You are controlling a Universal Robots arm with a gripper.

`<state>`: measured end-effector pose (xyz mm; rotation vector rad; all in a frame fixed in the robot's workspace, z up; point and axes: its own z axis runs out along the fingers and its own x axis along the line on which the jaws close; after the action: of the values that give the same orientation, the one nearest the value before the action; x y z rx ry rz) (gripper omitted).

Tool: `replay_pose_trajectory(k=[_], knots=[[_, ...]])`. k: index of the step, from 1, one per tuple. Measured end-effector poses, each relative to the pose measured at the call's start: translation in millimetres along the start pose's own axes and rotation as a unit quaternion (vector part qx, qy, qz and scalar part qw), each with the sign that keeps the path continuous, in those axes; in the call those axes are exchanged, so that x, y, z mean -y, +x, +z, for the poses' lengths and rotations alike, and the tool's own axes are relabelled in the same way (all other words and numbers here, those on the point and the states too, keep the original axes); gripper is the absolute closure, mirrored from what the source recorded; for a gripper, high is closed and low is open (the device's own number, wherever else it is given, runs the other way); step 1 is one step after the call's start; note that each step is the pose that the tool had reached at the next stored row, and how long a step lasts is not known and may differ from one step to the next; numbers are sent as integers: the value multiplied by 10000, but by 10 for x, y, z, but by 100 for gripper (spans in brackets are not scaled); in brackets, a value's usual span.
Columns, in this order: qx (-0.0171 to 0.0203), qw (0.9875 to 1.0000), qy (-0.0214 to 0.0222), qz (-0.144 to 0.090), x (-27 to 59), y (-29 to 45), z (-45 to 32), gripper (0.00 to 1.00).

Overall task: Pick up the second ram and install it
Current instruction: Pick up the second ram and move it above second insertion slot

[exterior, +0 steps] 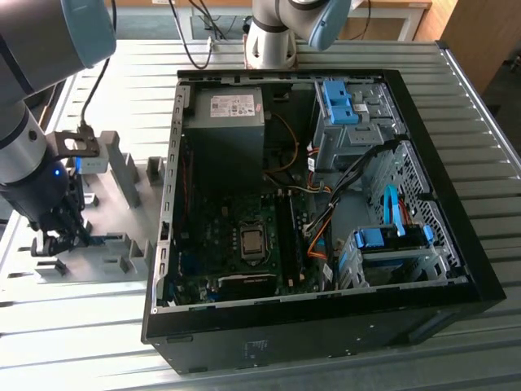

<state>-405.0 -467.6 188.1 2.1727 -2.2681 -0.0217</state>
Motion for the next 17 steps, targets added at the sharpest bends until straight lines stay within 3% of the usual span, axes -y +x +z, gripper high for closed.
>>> replay_pose_trajectory(k=[10, 17], knots=[[-2, 9996, -1, -278, 0, 1, 4, 86], [-2, 9996, -1, -284, 1, 1, 3, 86]])
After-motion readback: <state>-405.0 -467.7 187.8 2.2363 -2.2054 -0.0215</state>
